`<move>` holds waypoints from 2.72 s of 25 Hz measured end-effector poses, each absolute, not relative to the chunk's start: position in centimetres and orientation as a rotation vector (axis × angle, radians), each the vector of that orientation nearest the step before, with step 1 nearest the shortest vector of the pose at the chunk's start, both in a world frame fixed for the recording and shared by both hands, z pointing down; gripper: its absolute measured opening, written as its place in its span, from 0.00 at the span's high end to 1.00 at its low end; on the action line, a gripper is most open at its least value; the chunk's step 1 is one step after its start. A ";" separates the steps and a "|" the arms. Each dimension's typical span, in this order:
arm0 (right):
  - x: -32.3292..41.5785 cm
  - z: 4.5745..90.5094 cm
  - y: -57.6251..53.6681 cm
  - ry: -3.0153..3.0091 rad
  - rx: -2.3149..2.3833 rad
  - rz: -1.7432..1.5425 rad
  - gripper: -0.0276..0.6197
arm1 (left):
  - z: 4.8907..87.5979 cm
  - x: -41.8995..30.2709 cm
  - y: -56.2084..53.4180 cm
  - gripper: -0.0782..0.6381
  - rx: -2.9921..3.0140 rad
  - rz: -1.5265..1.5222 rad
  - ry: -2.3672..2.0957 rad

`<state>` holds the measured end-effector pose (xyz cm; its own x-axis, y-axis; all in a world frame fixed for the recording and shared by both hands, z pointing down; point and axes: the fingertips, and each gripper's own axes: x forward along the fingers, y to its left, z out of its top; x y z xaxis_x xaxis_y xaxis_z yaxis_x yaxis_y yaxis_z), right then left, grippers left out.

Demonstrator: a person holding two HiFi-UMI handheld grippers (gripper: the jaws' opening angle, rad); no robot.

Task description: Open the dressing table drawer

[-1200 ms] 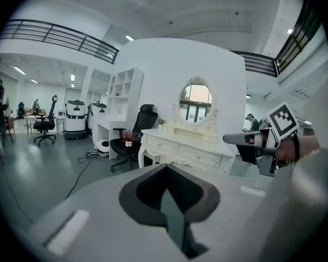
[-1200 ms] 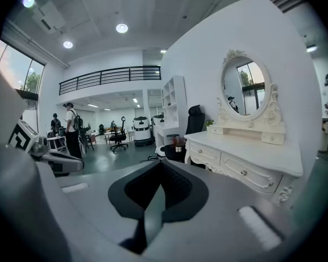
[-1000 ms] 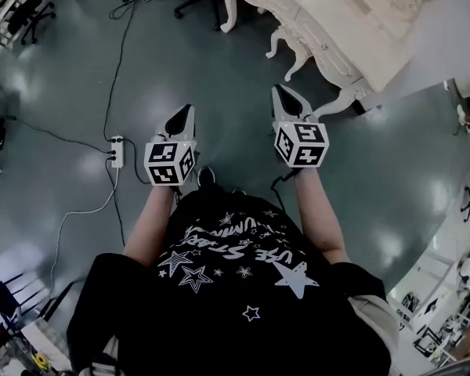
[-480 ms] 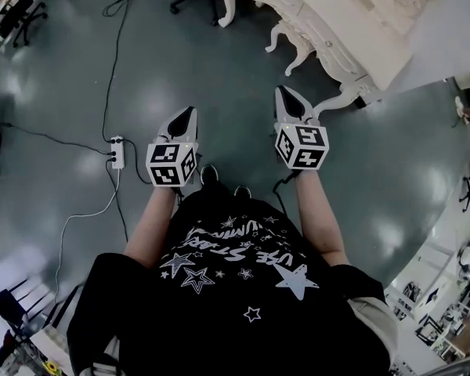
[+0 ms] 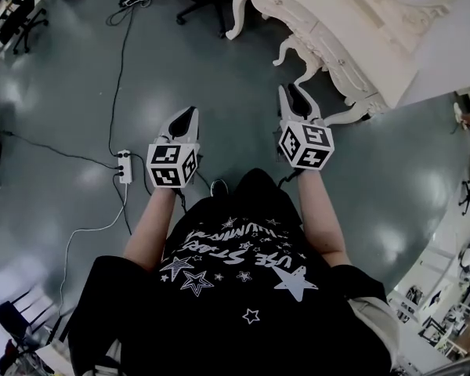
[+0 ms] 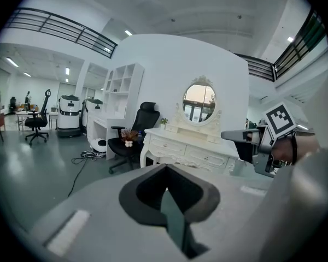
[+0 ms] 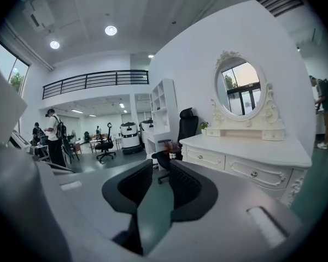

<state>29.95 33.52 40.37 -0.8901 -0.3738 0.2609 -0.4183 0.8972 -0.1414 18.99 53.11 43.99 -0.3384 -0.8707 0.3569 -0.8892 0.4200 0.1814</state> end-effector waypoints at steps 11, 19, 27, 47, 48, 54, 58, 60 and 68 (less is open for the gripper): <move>24.3 42.3 28.6 -2.806 0.621 0.339 0.54 | 45.4 13.6 49.9 0.89 1.478 0.049 -2.263; 17.4 43.5 18.3 -2.795 0.631 0.348 0.54 | 45.0 6.5 38.9 0.89 1.526 0.094 -2.251; 11.9 44.9 5.6 -2.751 0.650 0.391 0.54 | 45.0 1.0 25.4 0.89 1.563 0.136 -2.197; 3.5 46.6 -10.0 -2.713 0.736 0.498 0.55 | 43.4 -10.0 8.1 0.89 1.643 0.206 -2.198; 3.0 46.7 -10.6 -2.709 0.744 0.496 0.55 | 43.4 -10.7 7.3 0.89 1.652 0.207 -2.194; 1.1 47.6 -15.5 -2.635 0.915 0.518 0.55 | 44.4 -15.6 -0.2 0.89 1.789 0.231 -2.072; -1.5 48.4 -18.7 -2.567 1.031 0.538 0.56 | 45.2 -18.7 -6.2 0.89 1.914 0.275 -1.938; -2.6 48.6 -20.1 -2.528 1.096 0.559 0.56 | 45.6 -19.7 -8.9 0.89 1.977 0.308 -1.856; -7.2 48.8 -25.1 -2.437 1.255 0.575 0.56 | 46.7 -23.0 -16.4 0.89 2.118 0.352 -1.656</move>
<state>-7.17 -25.06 48.83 -0.5524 -0.6889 0.4692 -0.8260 0.5281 -0.1971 -23.03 -16.41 46.66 0.2556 -0.8564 0.4485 -0.9649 -0.1967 0.1742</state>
